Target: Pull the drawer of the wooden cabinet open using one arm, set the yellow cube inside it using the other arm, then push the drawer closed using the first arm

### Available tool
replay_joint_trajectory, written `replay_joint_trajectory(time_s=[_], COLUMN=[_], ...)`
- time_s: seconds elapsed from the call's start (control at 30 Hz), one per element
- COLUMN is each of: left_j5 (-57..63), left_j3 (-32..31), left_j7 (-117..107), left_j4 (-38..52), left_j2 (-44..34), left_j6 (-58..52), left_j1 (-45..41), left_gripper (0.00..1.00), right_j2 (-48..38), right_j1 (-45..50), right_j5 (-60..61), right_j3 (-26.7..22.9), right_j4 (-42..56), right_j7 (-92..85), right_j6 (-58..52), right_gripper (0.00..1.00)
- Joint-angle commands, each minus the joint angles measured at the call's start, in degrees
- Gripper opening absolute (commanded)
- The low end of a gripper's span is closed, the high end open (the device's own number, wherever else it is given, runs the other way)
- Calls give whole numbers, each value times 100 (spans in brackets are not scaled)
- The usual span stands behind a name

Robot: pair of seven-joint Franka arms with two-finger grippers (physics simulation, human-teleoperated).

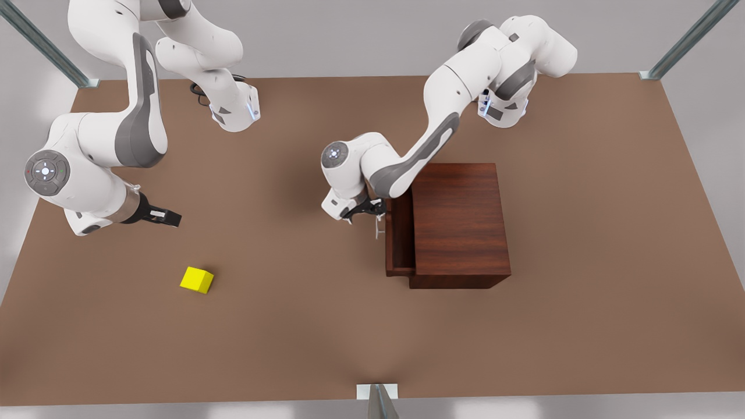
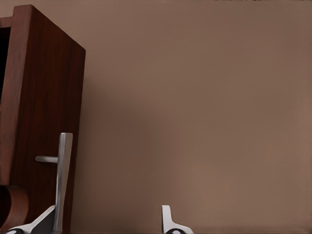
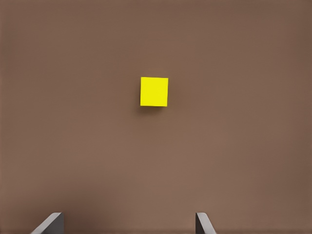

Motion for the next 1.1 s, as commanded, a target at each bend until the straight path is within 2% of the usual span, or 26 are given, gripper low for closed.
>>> replay_joint_trajectory(time_s=[0.0, 0.2, 0.47, 0.53, 1.07], left_j5=[6, 138, 138, 138, 76], left_j3=[8, 17, 324, 324, 342], left_j7=[-191, -147, -165, -182, -314], left_j4=[31, 40, 189, 435, 576], left_j2=[1, 1, 159, 273, 335], left_j6=[44, -44, -264, -352, -466], left_j1=[-12, -65, -390, -452, -619], left_gripper=[100, 100, 100, 100, 100], right_j2=[-6, -6, -6, -6, 3], right_j1=[0, 0, 0, 0, 0], right_j5=[3, 3, 3, 3, 3], right_j3=[-2, -2, -2, -2, -2], right_j4=[3, 3, 3, 3, 3], right_j7=[-2, -2, -2, -2, 6], right_j6=[-1, -1, -1, -1, -1], right_gripper=[100, 100, 100, 100, 100])
